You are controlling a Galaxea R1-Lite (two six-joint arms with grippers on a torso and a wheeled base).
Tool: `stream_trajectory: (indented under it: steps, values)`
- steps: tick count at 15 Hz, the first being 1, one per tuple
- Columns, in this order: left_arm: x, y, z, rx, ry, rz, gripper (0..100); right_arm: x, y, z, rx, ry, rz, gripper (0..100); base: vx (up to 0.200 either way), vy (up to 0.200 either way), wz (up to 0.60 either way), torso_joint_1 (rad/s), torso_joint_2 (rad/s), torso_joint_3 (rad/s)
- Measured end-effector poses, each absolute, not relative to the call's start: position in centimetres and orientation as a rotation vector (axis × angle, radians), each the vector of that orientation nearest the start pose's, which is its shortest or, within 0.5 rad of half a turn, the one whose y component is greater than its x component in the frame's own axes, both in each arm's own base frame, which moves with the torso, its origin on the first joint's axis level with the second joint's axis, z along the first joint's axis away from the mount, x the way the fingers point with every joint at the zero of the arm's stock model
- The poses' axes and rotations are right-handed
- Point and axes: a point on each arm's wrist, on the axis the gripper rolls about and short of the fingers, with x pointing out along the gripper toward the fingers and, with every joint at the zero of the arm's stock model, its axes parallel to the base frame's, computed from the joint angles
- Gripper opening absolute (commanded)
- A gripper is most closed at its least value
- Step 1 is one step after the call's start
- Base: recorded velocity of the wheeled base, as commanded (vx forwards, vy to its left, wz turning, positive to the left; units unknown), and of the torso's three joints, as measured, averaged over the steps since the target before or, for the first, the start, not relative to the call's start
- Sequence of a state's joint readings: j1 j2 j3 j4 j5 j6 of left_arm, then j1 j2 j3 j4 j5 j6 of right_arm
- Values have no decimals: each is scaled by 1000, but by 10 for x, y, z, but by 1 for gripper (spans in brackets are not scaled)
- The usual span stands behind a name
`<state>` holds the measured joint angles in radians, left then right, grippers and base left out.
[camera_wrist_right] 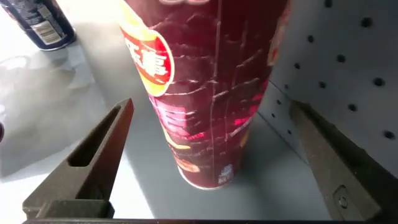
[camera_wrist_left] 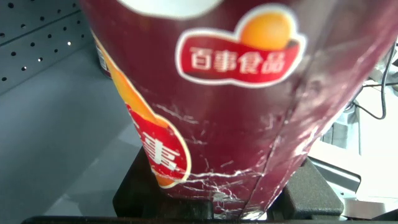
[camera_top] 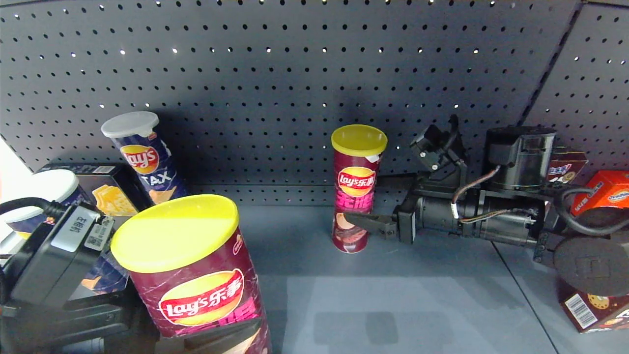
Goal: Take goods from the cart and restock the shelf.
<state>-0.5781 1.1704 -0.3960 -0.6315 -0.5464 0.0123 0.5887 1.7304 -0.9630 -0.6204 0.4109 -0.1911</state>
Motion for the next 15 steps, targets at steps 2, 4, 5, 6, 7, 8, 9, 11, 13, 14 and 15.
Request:
stream_trajectory:
  steps: [2, 4, 5, 6, 7, 8, 9, 11, 13, 14, 15]
  values:
    - [127, -97, 194, 13, 143, -1124, 0, 269, 191, 208, -189, 69, 1015, 100, 0, 0, 0, 0, 0, 0]
    - [127, -97, 194, 13, 143, -1123, 0, 272, 193, 203, -190, 84, 1016, 100, 0, 0, 0, 0, 0, 0]
    - [127, -97, 194, 13, 143, -1123, 0, 273, 193, 201, -190, 91, 1015, 100, 0, 0, 0, 0, 0, 0]
    - [127, -97, 194, 13, 142, -1123, 0, 275, 193, 199, -190, 96, 1013, 100, 0, 0, 0, 0, 0, 0]
    - [127, -97, 194, 13, 142, -1123, 0, 277, 192, 198, -191, 98, 1010, 100, 0, 0, 0, 0, 0, 0]
    - [127, -97, 194, 13, 142, -1124, 0, 278, 192, 197, -190, 97, 1012, 100, 0, 0, 0, 0, 0, 0]
    - [127, -97, 194, 13, 142, -1123, 0, 281, 191, 195, -188, 94, 1011, 100, 0, 0, 0, 0, 0, 0]
    - [127, -97, 194, 13, 144, -1124, 0, 287, 189, 189, -188, 109, 1001, 100, 0, 0, 0, 0, 0, 0]
    - [127, -97, 194, 13, 144, -1123, 0, 291, 189, 185, -187, 109, 995, 100, 0, 0, 0, 0, 0, 0]
    - [127, -97, 194, 13, 145, -1123, 0, 293, 190, 183, -187, 113, 996, 100, 0, 0, 0, 0, 0, 0]
    - [127, -97, 194, 13, 145, -1122, 0, 294, 191, 182, -186, 117, 1003, 100, 0, 0, 0, 0, 0, 0]
